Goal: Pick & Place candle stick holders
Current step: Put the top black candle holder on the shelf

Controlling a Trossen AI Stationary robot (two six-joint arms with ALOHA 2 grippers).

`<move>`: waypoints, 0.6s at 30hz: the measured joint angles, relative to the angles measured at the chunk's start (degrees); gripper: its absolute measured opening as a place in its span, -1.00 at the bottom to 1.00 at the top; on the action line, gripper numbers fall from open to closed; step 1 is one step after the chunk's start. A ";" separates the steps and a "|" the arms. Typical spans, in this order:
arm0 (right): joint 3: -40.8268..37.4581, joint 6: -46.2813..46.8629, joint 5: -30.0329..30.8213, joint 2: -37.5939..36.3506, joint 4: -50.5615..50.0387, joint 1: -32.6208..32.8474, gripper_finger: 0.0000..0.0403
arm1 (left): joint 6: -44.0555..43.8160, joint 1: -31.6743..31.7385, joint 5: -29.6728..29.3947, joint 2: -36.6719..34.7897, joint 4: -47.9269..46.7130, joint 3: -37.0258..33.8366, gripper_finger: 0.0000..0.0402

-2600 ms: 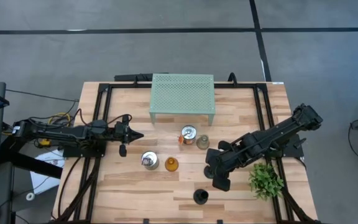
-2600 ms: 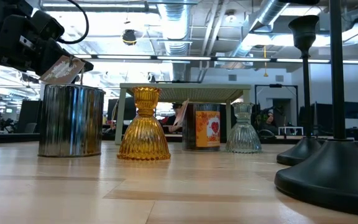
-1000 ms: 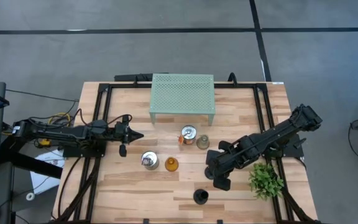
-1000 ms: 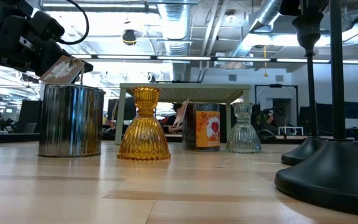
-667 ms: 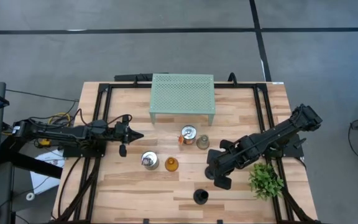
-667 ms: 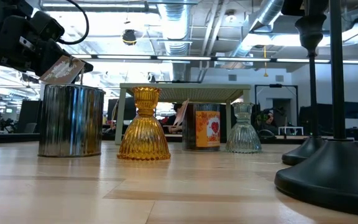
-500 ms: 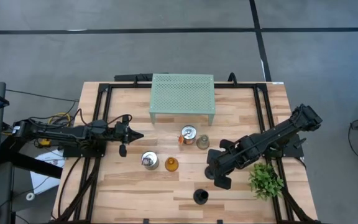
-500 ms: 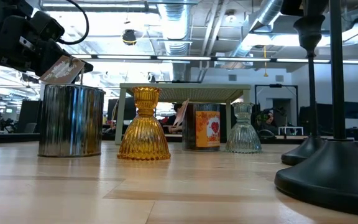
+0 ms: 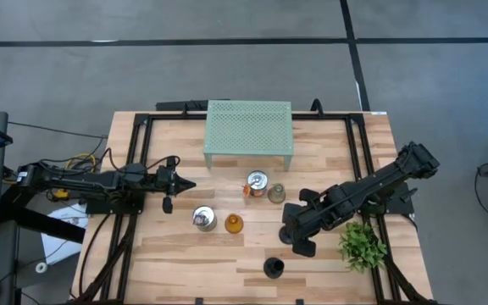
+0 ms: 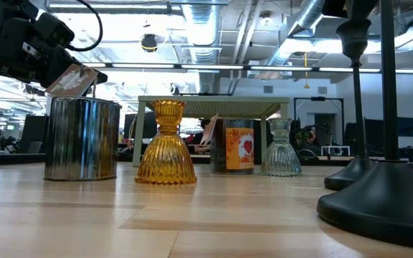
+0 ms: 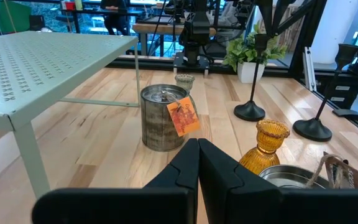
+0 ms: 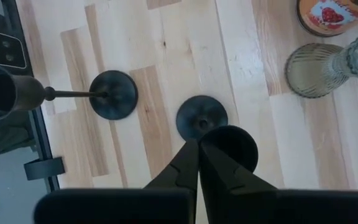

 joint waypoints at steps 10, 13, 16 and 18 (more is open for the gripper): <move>0.12 0.32 -4.41 0.79 0.26 -0.80 -0.96 | 0.00 -0.01 -0.01 -0.01 -0.01 0.00 -0.96; 0.07 0.34 -4.42 1.08 0.82 -1.31 -0.89 | 0.00 0.00 -0.02 0.01 -0.02 0.00 -0.96; -0.16 0.41 -4.48 1.24 0.53 -1.65 -0.80 | 0.00 0.00 -0.02 0.00 -0.02 0.00 -0.96; -0.34 0.39 -4.33 1.42 -0.06 -1.70 -0.75 | 0.00 -0.02 -0.01 -0.01 -0.02 0.00 -0.96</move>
